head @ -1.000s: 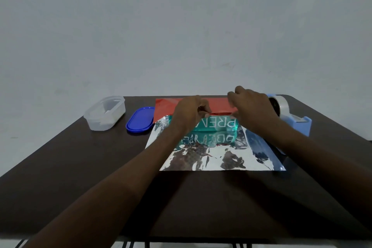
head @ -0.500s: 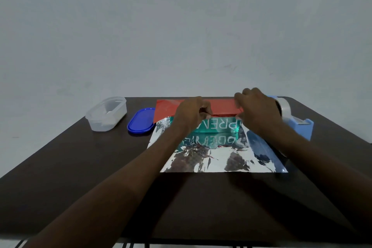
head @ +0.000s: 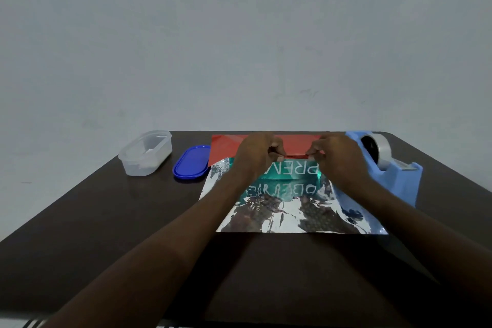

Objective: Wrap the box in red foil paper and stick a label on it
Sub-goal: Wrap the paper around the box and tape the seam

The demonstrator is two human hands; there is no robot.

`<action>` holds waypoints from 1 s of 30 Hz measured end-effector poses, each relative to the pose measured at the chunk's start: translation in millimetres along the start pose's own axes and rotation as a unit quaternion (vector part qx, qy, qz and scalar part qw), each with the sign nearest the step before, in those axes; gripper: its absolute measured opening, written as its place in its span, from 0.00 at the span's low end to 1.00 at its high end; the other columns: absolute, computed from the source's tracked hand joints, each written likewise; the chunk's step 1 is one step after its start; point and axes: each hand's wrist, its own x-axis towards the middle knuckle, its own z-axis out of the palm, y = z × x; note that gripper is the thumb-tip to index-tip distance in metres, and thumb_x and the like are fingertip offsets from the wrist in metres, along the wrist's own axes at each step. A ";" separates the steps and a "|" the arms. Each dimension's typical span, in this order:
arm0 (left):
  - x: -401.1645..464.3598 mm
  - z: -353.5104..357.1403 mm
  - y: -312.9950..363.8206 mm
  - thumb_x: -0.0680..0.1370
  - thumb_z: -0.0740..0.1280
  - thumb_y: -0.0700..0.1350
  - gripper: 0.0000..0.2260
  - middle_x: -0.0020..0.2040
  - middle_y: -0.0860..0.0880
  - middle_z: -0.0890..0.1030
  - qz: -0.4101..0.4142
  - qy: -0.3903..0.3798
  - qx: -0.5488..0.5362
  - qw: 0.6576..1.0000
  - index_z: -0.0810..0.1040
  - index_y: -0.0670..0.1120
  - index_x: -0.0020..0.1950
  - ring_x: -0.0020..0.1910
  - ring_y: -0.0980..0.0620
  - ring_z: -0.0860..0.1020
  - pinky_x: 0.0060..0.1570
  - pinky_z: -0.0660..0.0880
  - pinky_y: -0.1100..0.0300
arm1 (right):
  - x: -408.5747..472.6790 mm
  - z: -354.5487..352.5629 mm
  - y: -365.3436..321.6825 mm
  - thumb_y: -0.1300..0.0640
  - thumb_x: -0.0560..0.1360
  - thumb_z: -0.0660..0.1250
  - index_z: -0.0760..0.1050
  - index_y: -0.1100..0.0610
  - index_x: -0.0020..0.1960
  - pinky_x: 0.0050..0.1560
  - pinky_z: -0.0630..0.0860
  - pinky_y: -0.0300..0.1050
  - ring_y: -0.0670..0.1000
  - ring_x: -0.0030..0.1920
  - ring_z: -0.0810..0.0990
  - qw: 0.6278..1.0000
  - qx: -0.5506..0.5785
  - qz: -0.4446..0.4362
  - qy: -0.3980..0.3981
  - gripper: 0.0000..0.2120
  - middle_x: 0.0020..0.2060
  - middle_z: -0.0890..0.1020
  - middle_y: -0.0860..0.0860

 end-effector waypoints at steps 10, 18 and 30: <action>0.5 -0.5 -0.1 0.71 0.75 0.41 0.02 0.39 0.55 0.81 -0.010 0.002 0.009 1.000 0.85 0.47 0.41 0.38 0.56 0.77 0.37 0.69 0.65 | -1.5 8.8 -17.0 0.70 0.69 0.67 0.83 0.56 0.40 0.32 0.66 0.42 0.54 0.37 0.78 1.000 0.013 -0.008 -0.002 0.11 0.37 0.80 0.51; -5.8 0.0 12.9 0.73 0.73 0.41 0.03 0.42 0.53 0.85 -0.011 0.029 0.076 0.997 0.85 0.49 0.44 0.38 0.57 0.78 0.37 0.71 0.68 | -14.1 -11.5 -8.9 0.75 0.65 0.65 0.79 0.60 0.40 0.30 0.67 0.45 0.57 0.41 0.78 0.991 -0.128 -0.007 -0.032 0.12 0.37 0.79 0.54; 11.2 33.9 92.2 0.70 0.75 0.59 0.33 0.64 0.47 0.75 0.069 -0.055 -0.010 0.996 0.71 0.48 0.71 0.63 0.49 0.72 0.61 0.69 0.55 | -28.4 -128.8 46.0 0.56 0.72 0.69 0.72 0.61 0.36 0.37 0.66 0.42 0.56 0.32 0.71 0.959 -0.126 0.250 -0.031 0.11 0.30 0.72 0.54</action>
